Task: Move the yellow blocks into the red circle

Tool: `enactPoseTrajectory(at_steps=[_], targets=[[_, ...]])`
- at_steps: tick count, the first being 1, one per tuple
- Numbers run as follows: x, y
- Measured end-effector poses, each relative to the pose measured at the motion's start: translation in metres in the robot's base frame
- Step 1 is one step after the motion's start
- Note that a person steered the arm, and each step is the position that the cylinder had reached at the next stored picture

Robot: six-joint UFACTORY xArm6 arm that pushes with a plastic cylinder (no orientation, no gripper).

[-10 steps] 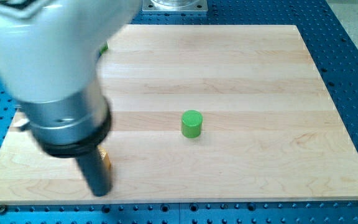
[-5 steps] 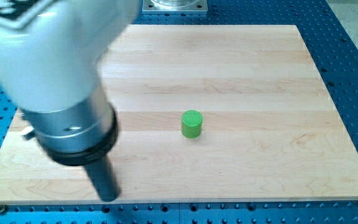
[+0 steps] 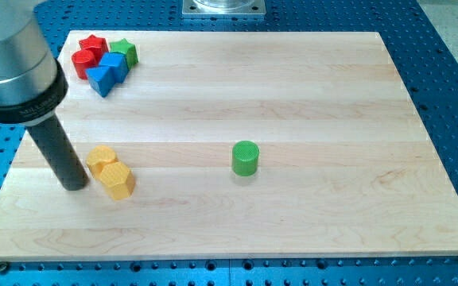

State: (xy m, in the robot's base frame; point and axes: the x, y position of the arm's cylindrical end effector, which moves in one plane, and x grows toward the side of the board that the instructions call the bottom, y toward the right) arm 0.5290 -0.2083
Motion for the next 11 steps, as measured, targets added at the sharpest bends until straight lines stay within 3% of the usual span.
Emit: enactPoseTrajectory(at_steps=[1, 2, 3, 5, 6, 7, 8, 9, 11], targets=[[0.043, 0.008], [0.06, 0.065], [0.039, 0.066], [-0.026, 0.006], [-0.017, -0.013], [0.029, 0.021], [0.032, 0.109], [0.006, 0.107], [-0.058, 0.023]])
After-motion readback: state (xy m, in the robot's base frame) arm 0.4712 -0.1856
